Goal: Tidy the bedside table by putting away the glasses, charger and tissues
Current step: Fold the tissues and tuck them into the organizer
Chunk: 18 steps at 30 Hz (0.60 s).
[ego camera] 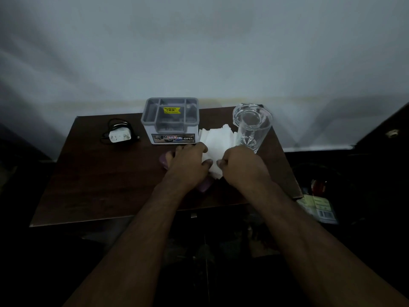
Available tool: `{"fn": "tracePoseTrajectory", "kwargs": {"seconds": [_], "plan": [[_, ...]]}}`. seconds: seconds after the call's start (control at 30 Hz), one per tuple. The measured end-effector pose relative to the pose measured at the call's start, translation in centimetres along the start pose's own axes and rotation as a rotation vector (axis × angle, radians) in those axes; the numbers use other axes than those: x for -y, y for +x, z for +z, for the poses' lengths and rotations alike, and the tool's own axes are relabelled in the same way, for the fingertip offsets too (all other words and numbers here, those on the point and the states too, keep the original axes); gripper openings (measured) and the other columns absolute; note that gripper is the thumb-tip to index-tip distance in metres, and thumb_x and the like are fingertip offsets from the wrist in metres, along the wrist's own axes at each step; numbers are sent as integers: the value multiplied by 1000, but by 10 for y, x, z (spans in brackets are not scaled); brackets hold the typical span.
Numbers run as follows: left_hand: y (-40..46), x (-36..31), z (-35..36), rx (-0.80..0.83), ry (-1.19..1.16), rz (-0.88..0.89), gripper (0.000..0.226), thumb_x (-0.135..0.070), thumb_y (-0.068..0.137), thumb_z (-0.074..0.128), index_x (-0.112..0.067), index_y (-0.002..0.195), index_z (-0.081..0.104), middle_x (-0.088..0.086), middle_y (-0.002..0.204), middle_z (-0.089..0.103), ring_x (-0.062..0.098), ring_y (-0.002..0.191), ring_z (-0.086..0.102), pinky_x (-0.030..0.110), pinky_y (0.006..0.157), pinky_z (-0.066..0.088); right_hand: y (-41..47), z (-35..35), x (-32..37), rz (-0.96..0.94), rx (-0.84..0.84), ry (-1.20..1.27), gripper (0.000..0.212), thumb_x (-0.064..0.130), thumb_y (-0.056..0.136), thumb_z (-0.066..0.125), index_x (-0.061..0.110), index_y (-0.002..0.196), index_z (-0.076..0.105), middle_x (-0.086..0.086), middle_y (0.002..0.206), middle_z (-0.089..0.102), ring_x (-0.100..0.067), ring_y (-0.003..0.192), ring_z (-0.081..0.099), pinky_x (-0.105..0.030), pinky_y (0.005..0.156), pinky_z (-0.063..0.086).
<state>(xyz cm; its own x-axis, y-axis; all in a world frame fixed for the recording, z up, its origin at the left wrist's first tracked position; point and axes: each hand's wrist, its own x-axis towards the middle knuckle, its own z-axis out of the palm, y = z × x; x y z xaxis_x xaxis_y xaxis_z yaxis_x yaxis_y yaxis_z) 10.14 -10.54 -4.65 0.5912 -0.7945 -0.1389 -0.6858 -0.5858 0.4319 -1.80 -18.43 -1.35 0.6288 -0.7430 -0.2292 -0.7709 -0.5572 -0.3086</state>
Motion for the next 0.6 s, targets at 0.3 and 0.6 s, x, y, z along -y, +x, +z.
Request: {"fn": "tracePoseTrajectory", "kwargs": {"seconds": [0.3,0.6], "plan": [[2,-2,-8,-35,-54,6,21,-35,98,59,-29,113,73,-6,120,71,22,128,53,45,109,23,7,9,2,24,43,247,52,36,93,67,22,141,52,-22,143,45,-38,128,53,-38,108,45],[-1,2,-14,-116,-338,-12,8,-31,91,72,-24,95,73,-13,85,68,16,97,69,43,99,48,10,2,6,-25,-122,426,24,22,93,70,1,103,77,-13,109,76,-25,104,69,-40,94,53]]}}
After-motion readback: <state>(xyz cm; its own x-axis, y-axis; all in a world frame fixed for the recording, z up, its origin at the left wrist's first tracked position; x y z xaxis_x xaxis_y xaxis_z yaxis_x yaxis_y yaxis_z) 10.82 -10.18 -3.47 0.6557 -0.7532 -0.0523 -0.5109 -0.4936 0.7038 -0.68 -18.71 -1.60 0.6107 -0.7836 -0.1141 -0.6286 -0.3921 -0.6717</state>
